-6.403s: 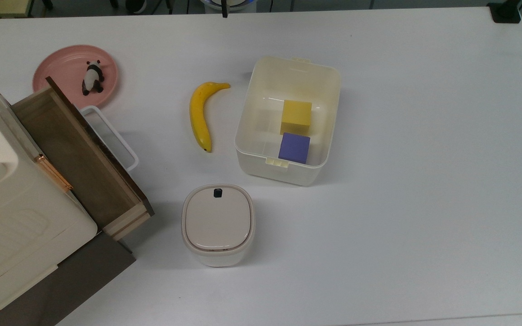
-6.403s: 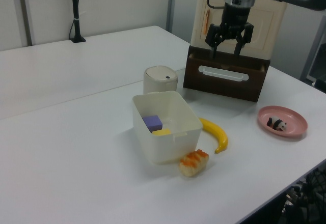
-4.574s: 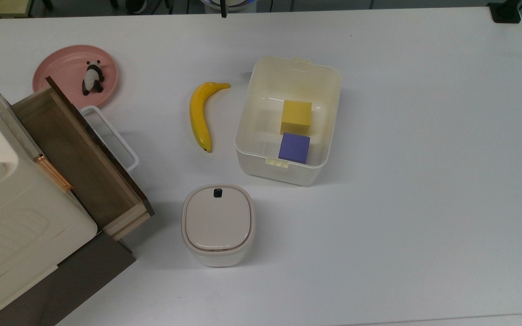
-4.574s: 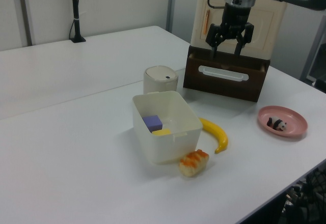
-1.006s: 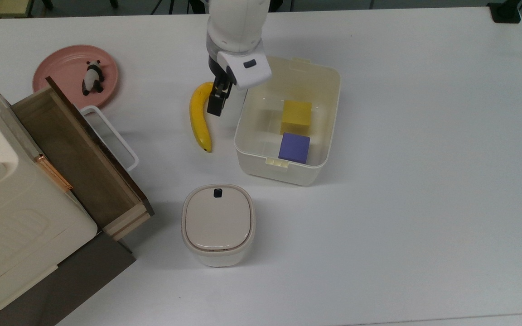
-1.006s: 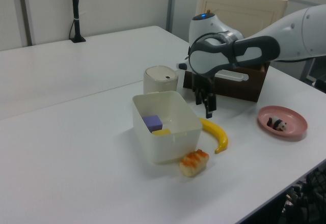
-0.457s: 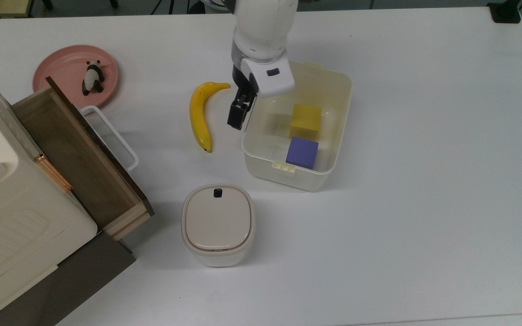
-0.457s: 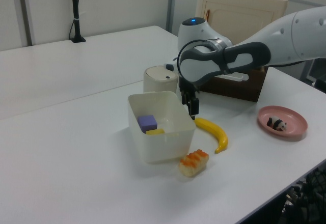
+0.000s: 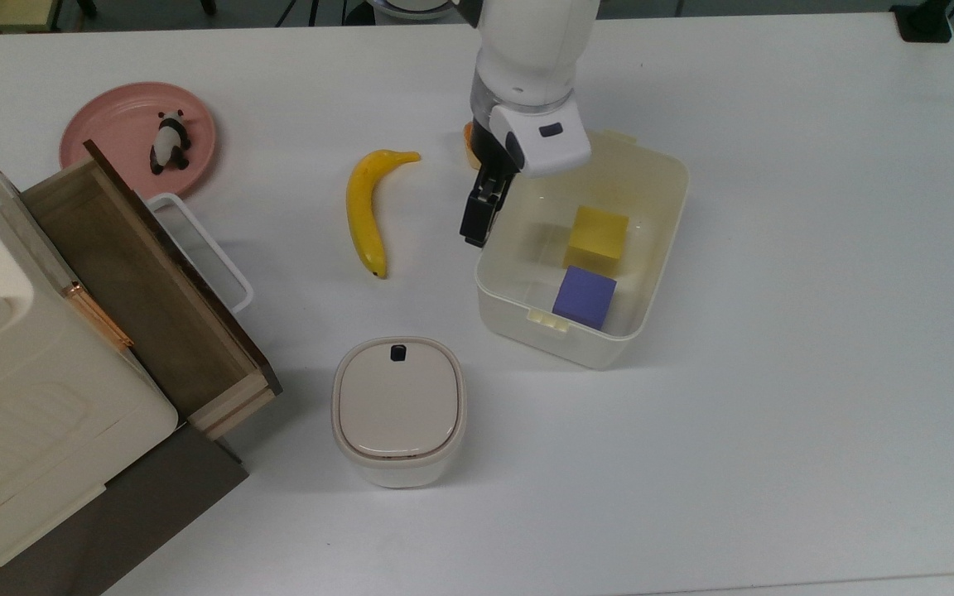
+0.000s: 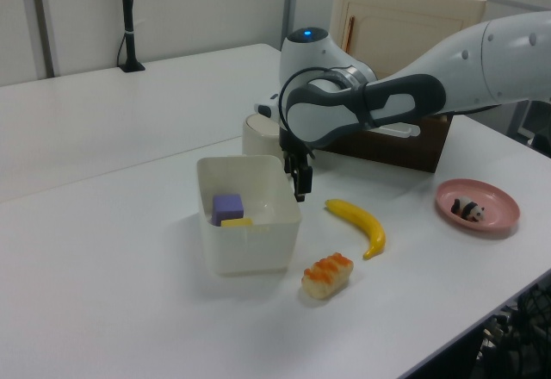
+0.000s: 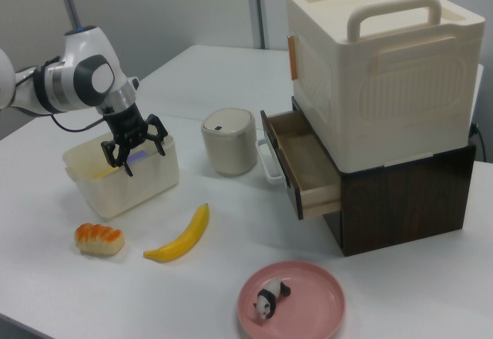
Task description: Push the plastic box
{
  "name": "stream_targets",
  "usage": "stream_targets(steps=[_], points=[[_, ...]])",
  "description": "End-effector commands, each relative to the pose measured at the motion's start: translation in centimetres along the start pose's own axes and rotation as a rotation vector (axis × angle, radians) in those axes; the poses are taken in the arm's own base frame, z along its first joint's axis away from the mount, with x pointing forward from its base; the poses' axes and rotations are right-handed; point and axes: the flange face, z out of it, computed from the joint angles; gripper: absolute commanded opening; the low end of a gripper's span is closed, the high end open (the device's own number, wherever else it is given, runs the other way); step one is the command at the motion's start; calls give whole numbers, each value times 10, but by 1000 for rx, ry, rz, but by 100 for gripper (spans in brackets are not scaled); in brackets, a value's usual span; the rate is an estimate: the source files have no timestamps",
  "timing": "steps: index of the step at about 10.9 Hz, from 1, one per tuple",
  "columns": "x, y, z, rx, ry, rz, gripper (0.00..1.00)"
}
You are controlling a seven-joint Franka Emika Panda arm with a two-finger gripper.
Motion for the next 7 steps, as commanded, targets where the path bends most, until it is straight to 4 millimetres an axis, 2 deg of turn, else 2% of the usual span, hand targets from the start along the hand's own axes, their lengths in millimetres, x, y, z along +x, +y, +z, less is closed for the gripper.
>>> stream_targets(steps=[1,3,5,6,7], points=[[18,7,-12,-46,14,1,100],[24,4,-10,-48,15,-12,100],[22,10,-29,-72,34,-1,100],[8,13,-48,-83,39,23,100],[-25,20,-67,-70,16,73,100]])
